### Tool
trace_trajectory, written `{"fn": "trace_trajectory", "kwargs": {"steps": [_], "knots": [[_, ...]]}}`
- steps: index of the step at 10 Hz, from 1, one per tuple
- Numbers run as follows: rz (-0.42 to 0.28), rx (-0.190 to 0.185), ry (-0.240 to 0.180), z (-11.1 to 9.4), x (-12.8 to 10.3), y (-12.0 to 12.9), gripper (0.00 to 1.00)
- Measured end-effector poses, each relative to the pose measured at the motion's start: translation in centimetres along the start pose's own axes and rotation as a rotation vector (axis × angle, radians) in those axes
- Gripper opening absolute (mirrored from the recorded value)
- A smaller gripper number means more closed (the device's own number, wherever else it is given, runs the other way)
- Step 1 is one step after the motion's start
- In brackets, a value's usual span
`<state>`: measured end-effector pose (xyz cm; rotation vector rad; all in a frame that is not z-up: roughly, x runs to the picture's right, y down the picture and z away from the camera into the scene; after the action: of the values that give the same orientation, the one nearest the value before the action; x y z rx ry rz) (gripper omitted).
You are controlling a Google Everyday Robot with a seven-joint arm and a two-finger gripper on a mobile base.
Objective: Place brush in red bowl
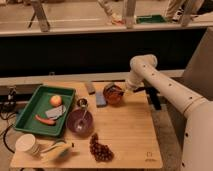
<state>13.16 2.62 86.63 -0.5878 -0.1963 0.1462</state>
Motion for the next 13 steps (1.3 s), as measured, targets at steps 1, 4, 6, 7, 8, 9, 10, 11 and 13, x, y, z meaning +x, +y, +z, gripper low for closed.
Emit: {"fn": "trace_trajectory", "kwargs": {"steps": [1,4,6,7,8,9,10,11,13], "knots": [[0.014,-0.007,0.006,0.1,-0.2,0.1,0.0],[0.061,-0.035,-0.015,0.2,-0.7,0.0,0.0],[0.088,-0.048,0.002,1.0,-0.9,-0.2,0.0],[0.097,-0.051,0.015,1.5,-1.0,-0.3,0.0],[0.108,-0.054,0.033,2.2,-0.9,-0.4,0.0],[0.122,-0.056,0.043,2.7,-0.6,-0.4,0.02],[0.135,-0.056,0.05,2.9,-0.4,-0.5,0.09],[0.155,-0.052,0.067,3.1,0.2,-0.6,0.2],[0.181,-0.037,0.102,3.0,1.0,-0.8,0.42]]}}
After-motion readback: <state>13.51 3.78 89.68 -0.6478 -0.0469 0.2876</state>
